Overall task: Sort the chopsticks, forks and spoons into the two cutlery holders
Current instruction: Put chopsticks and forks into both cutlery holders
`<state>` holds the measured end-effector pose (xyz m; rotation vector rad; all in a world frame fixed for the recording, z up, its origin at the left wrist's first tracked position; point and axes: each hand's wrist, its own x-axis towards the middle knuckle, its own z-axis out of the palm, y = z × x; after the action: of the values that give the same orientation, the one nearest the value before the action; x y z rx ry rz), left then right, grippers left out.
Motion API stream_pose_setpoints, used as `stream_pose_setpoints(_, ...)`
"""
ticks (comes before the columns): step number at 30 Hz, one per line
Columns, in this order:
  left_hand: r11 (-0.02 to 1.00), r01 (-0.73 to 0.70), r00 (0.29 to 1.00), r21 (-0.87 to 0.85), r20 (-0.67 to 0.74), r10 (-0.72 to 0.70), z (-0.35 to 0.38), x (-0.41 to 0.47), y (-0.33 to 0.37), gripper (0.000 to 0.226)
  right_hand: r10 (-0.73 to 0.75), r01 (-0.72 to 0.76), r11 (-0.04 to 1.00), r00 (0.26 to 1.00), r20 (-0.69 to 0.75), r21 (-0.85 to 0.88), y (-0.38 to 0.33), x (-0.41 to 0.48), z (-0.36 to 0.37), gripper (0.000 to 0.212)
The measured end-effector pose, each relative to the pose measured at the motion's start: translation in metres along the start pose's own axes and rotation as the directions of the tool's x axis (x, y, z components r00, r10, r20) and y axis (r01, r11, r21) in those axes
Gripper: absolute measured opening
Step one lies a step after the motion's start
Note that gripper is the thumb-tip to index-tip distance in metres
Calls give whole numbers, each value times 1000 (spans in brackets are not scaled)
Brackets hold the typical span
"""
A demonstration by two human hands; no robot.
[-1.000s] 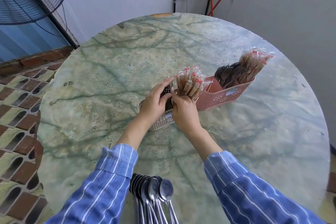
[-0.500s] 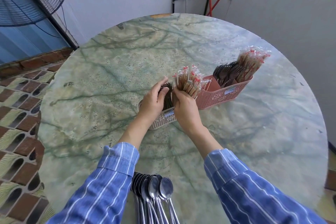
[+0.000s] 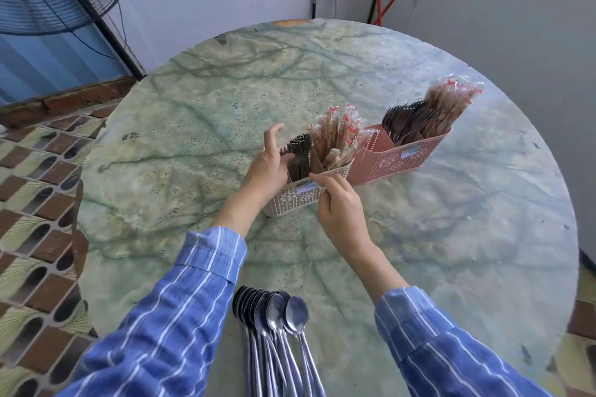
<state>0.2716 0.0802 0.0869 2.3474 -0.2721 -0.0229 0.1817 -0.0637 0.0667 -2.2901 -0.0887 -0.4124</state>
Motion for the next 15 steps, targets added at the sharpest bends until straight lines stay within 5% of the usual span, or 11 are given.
stream_pose_setpoints(3, 995, 49, 999, 84, -11, -49, 3, 1, -4, 43, 19, -19, 1000, 1000, 19, -2, 3, -10, -1, 42)
stream_pose_setpoints(7, 997, 36, 999, 72, -42, -33, 3, -7, -2, 58, 31, -32, 999, 998, 63, 21, 10, -23, -4, 41)
stream_pose_setpoints(15, 994, 30, 907, -101, -416, -70, -2, -94, -17, 39, 130, -148, 988, 959, 250, 53, 26, -75, -1, 33)
